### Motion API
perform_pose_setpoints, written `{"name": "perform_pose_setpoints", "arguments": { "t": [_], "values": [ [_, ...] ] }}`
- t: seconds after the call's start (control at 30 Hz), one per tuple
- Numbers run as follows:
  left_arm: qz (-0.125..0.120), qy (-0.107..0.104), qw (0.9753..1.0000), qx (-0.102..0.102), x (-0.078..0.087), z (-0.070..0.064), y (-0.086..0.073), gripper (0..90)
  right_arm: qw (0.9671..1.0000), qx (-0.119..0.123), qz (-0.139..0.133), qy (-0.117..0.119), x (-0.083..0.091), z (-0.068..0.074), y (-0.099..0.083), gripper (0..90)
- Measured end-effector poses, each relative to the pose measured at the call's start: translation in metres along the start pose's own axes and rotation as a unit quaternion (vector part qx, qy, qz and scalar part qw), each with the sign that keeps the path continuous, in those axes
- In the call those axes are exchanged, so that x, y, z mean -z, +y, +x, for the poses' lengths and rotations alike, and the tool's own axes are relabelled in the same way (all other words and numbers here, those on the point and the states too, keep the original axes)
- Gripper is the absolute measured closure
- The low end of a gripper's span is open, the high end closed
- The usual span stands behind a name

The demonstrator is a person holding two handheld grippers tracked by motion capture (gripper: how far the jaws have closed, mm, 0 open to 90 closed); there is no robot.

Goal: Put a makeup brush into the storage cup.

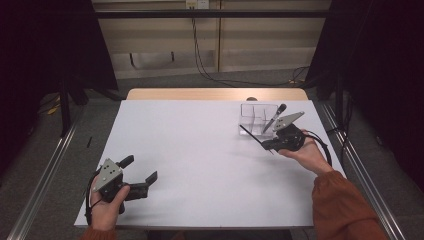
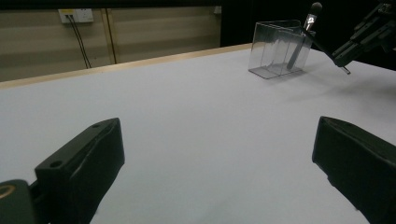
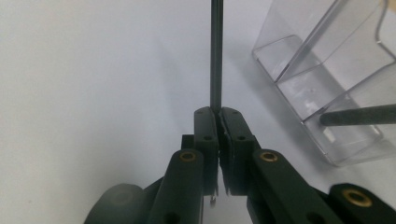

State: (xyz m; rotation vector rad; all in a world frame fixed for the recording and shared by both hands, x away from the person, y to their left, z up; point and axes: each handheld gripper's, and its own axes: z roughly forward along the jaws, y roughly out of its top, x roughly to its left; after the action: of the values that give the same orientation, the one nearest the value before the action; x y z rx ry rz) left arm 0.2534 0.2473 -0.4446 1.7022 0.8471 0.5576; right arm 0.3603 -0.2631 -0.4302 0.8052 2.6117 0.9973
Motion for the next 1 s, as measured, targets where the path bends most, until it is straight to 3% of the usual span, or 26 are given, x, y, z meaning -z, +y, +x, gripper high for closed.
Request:
{"name": "perform_pose_setpoints", "arguments": {
  "t": [0.17, 0.37, 0.5, 0.57, 1.0],
  "values": [
    [-0.001, 0.0, 1.0, -0.001, 0.0, 0.0, 0.0, 2.3, 0.9984, -0.027, -0.049, 0.008, 0.004, 0.001, -0.006, 86.6],
    [-0.004, 0.001, 1.0, 0.003, 0.0, 0.0, 0.0, 2.3, 0.99, -0.077, -0.115, 0.027, 0.007, -0.001, -0.013, 86.6],
    [-0.005, 0.001, 0.9999, 0.01, 0.001, 0.0, 0.0, 2.3, 0.9856, -0.092, -0.14, 0.027, 0.009, 0.001, -0.014, 86.5],
    [-0.004, 0.0, 0.9999, 0.01, 0.001, 0.0, 0.0, 2.3, 0.9839, -0.093, -0.149, 0.033, 0.01, 0.003, -0.013, 86.5],
    [-0.002, -0.006, 1.0, 0.006, 0.001, -0.001, 0.001, 2.3, 0.9836, -0.066, -0.154, 0.068, 0.007, 0.029, -0.005, 86.5]
  ]
}}
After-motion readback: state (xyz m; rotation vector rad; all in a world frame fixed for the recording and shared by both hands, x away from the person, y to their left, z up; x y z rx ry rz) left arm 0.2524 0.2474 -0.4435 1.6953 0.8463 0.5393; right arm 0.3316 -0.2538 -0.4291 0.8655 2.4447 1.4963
